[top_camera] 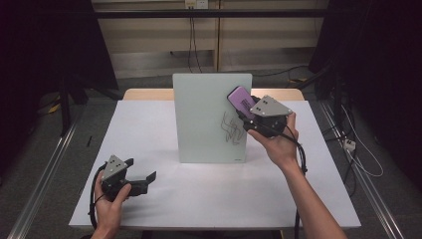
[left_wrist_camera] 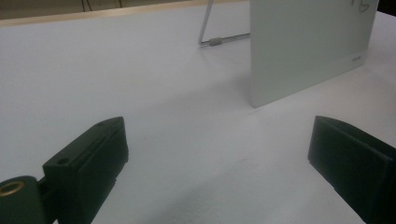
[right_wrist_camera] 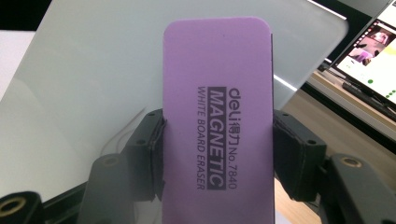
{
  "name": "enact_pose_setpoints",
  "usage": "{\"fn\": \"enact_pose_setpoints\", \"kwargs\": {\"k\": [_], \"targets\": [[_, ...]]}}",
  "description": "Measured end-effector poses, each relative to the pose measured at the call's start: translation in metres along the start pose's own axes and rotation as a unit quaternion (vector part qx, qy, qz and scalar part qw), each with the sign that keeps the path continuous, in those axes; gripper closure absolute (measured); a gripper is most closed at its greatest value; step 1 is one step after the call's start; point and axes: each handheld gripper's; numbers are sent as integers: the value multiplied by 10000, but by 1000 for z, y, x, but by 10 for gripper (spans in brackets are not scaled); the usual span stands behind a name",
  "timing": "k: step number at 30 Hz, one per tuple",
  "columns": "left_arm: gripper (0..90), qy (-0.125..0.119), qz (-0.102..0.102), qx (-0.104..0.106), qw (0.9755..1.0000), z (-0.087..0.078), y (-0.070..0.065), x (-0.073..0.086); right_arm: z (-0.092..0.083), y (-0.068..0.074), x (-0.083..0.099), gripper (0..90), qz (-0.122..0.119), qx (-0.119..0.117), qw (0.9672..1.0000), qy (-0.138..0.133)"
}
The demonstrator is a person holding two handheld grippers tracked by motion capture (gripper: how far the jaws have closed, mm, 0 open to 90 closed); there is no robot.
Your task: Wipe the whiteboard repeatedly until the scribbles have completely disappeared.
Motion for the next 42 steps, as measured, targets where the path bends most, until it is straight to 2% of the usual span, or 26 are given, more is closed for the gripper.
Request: {"fn": "enact_pose_setpoints", "kwargs": {"k": [10, 19, 22, 25, 28, 30, 34, 37, 42], "targets": [[49, 4, 5, 4, 10000, 1, 0, 0, 5, 25, 18, 420, -14, -249, 9996, 145], [49, 26, 19, 4, 10000, 1, -1, 0, 15, 55, 36, 420, -130, -680, 9970, 335], [49, 34, 17, 5, 10000, 1, -1, 0, 16, 59, 39, 420, -118, -754, 9965, 339], [49, 27, -8, -1, 10000, 2, -1, 0, 16, 56, 37, 420, -146, -798, 9961, 358], [49, 30, -5, 4, 10000, 2, -1, 0, 14, 50, 32, 420, -89, -702, 9971, 281], [49, 23, -9, 2, 10000, 2, -1, 0, 12, 42, 28, 420, -55, -615, 9978, 238], [49, -9, -2, -2, 10000, 1, 0, 0, 6, 25, 17, 420, 33, -295, 9995, 86], [49, -2, -5, 2, 10000, 1, 0, 0, 4, 15, 13, 420, 139, -216, 9997, 14], [49, 26, 20, 12, 10000, 2, -1, 0, 6, 20, 14, 420, 61, -252, 9996, 52]]}}
Point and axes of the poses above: each handheld gripper's, and its own axes: z roughly forward along the jaws, x roughly out of its underside, y roughly to its left, and after that the axes turned 2 degrees about z, right-handed
